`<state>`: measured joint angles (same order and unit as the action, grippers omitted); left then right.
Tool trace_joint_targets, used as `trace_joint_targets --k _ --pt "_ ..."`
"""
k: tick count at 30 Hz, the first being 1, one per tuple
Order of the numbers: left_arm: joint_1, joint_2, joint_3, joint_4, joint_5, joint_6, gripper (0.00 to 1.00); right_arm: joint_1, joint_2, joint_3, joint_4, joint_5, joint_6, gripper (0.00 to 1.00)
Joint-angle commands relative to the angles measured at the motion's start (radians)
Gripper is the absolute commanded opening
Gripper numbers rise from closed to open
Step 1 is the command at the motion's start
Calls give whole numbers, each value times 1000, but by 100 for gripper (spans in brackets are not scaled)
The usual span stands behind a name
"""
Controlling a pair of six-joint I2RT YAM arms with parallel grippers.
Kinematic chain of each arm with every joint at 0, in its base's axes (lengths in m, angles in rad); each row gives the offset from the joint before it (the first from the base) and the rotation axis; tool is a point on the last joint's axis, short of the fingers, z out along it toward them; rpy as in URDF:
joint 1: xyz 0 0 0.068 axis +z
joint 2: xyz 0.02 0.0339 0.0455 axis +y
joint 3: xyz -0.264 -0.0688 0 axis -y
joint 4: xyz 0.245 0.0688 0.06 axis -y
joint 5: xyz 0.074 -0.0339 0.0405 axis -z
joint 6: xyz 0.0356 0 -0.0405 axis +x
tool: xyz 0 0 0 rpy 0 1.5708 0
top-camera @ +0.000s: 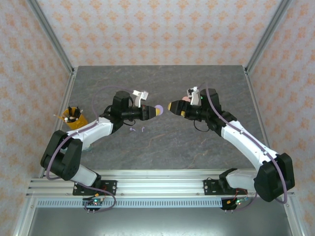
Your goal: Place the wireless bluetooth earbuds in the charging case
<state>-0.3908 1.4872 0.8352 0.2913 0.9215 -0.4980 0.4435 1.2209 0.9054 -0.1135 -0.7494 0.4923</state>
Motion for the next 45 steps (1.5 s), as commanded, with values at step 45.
trace_joint_targets --k 45 --pt "-29 -69 85 -73 75 55 10 -49 125 -73 156 16 17 61"
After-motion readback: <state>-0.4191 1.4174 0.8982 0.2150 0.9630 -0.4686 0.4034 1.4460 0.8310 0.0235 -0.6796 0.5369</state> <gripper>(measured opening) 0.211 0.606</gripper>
